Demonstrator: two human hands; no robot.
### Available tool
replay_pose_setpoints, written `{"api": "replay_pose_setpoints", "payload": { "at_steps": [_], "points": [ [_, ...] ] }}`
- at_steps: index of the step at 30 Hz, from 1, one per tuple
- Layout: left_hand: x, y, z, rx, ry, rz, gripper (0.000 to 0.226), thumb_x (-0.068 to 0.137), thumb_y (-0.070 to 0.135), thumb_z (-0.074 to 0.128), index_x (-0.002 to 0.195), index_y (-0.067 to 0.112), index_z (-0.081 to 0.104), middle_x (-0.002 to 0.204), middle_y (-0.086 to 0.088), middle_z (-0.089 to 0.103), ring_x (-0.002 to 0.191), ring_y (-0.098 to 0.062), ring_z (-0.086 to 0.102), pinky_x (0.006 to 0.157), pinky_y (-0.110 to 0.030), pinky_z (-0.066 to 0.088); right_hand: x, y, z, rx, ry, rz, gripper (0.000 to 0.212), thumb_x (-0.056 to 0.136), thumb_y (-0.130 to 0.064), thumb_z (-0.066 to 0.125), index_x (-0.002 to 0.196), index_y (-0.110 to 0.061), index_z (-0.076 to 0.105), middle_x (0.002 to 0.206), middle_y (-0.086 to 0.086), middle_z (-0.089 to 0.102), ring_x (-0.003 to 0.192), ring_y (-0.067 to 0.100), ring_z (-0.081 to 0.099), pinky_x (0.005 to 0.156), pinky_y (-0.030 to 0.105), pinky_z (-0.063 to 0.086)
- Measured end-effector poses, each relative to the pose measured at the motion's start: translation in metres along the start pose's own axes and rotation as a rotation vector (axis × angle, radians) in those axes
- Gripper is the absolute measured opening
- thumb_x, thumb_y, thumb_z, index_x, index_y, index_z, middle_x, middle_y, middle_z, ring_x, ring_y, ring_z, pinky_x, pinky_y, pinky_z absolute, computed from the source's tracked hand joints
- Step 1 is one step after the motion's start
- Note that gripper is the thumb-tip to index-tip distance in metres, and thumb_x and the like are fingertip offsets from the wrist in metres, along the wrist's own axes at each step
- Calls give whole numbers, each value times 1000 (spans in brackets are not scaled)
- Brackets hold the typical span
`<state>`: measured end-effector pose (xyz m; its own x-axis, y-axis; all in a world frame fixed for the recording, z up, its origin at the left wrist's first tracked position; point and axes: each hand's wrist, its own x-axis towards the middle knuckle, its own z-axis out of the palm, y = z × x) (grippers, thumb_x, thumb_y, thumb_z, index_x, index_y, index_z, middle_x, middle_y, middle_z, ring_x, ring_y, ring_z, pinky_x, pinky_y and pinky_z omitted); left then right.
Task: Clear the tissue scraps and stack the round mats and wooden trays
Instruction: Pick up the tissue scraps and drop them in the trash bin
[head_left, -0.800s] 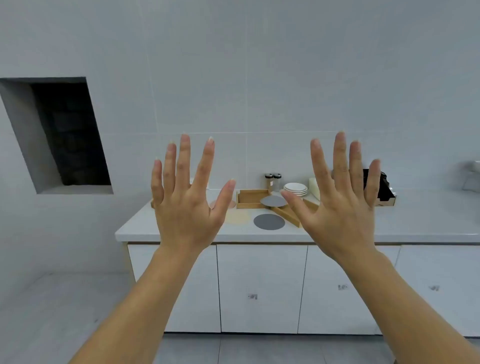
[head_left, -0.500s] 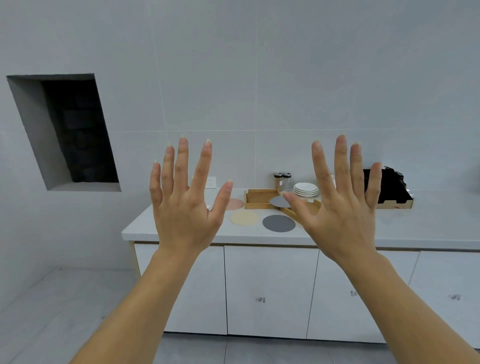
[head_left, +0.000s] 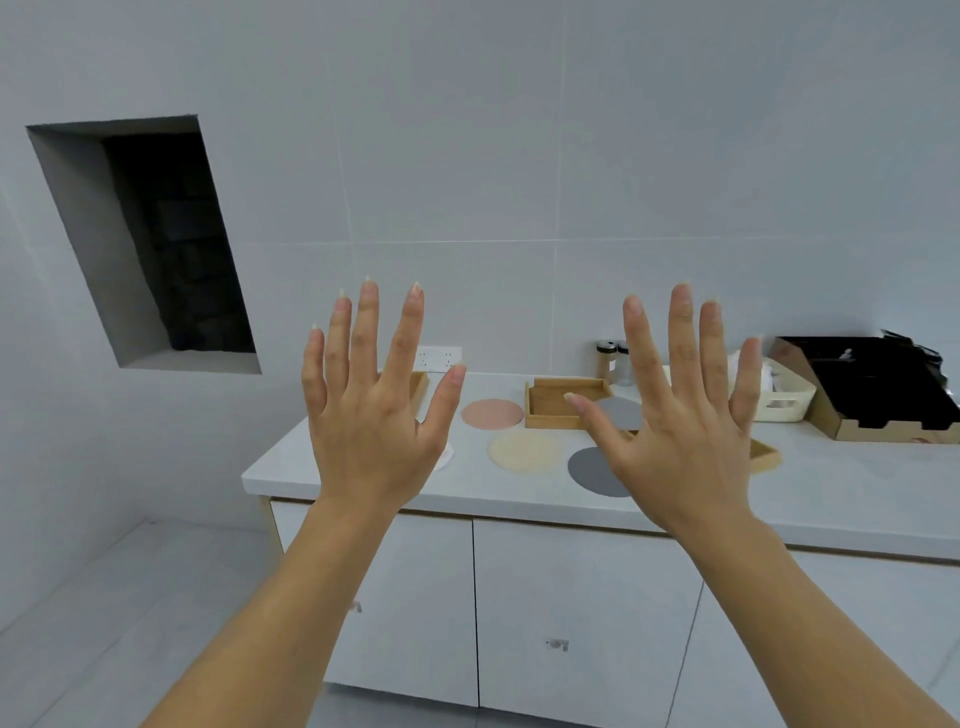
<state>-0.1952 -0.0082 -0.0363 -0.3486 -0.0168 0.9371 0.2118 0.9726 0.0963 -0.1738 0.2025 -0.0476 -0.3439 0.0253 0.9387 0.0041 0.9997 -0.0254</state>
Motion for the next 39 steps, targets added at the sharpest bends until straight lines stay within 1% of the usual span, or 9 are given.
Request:
{"api": "replay_pose_setpoints", "payload": {
  "at_steps": [2,7,11,14,20,26,28,33,39],
  "points": [
    [7,-5,32,12,-13,-10,60,90,52,34,143,26,27,150,-11,30,140,-26,21,115,-37,6,7,3,35,-6,-25,-12,72,88,-64,33,147,-28,12,153,10,19,142,25,16,114,46,4],
    [21,-21,102,40,-50,-40,60,90,53,34,143,25,29,150,-10,30,140,-26,22,115,-37,5,22,5,114,5,-58,-23,73,87,-64,34,147,-27,14,153,10,20,141,26,18,114,44,1],
    [25,-38,150,58,-69,-60,59,91,54,30,142,25,30,150,-11,32,140,-26,24,114,-39,9,28,1,168,33,-64,-51,70,88,-63,35,146,-26,20,152,11,21,140,27,20,114,45,4],
    [26,-51,180,68,-91,-70,59,92,55,29,142,24,31,149,-11,33,140,-27,24,114,-40,11,31,-4,200,53,-70,-63,70,88,-62,36,145,-24,22,151,12,24,140,28,22,115,43,3],
    [22,-85,251,67,-138,-66,58,92,54,30,142,24,33,148,-11,35,139,-27,26,113,-40,12,30,-14,270,24,-118,-51,69,89,-60,37,146,-24,21,151,13,25,140,29,22,115,43,2],
    [9,-129,335,-19,-238,-87,59,92,54,31,143,24,31,150,-10,32,140,-26,24,115,-34,7,17,-27,346,0,-268,-30,71,87,-58,45,146,-26,20,153,10,19,141,27,17,115,43,0],
    [8,-143,361,-9,-267,-86,60,91,54,32,143,24,31,149,-10,33,139,-26,26,114,-36,9,17,-34,371,-16,-303,-41,72,86,-58,46,146,-25,21,153,10,20,141,28,18,115,43,-2],
    [12,-170,411,-1,-330,-61,59,92,52,35,141,21,35,147,-12,36,137,-28,30,113,-41,15,17,-55,423,20,-400,-9,73,86,-55,46,146,-26,17,153,13,19,142,29,14,114,37,-12],
    [0,-190,445,16,-393,-31,58,92,52,35,140,18,39,146,-10,38,137,-28,32,111,-45,25,10,-68,467,69,-481,-10,73,86,-53,47,146,-26,16,154,14,18,142,28,11,114,40,-9]
  ]
}}
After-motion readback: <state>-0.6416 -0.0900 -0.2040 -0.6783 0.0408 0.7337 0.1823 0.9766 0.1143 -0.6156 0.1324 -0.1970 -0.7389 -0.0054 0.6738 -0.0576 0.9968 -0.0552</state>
